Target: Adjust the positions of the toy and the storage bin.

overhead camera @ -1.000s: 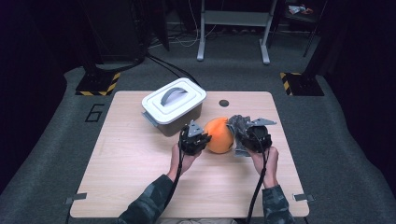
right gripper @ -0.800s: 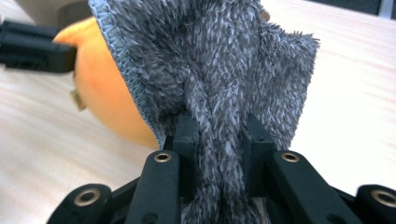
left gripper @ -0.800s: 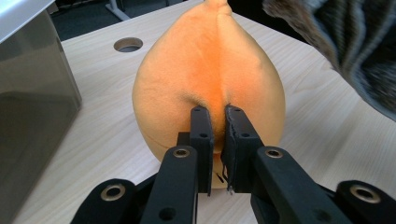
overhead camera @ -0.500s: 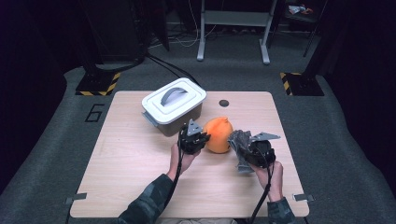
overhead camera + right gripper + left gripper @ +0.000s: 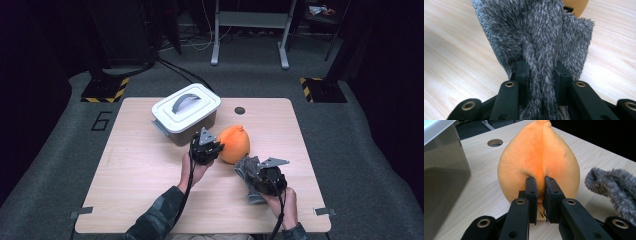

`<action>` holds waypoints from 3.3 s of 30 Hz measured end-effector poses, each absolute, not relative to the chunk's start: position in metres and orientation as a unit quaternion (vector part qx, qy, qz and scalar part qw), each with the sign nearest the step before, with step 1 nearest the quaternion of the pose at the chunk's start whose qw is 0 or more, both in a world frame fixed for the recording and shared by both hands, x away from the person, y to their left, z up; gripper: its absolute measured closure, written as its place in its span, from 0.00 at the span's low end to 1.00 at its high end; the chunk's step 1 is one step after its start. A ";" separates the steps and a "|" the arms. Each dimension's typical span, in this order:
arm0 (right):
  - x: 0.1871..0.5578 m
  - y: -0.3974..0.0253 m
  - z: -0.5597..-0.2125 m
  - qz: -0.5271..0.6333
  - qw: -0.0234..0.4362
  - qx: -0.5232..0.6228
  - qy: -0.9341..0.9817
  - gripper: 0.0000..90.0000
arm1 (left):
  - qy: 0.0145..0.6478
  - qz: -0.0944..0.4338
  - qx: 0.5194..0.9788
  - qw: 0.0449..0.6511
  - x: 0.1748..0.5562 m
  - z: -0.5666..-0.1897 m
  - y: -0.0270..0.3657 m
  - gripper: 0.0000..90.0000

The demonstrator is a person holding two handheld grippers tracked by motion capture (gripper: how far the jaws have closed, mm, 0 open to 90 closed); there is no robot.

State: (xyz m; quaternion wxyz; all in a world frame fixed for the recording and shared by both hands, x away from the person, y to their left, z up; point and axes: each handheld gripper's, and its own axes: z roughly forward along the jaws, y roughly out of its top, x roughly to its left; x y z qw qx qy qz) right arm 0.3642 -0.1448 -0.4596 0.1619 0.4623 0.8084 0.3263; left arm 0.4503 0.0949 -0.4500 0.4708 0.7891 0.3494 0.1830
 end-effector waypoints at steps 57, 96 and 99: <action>0.391 -0.220 -0.524 0.344 0.234 0.523 0.744 0.05 | 0.329 0.195 0.788 0.482 0.451 -0.450 0.094 0.94; 0.398 -0.219 -0.529 0.324 0.229 0.534 0.747 0.04 | 0.310 0.232 0.787 0.480 0.416 -0.406 0.147 0.94; 0.398 -0.219 -0.529 0.324 0.229 0.534 0.747 0.04 | 0.310 0.240 0.783 0.482 0.411 -0.404 0.155 0.94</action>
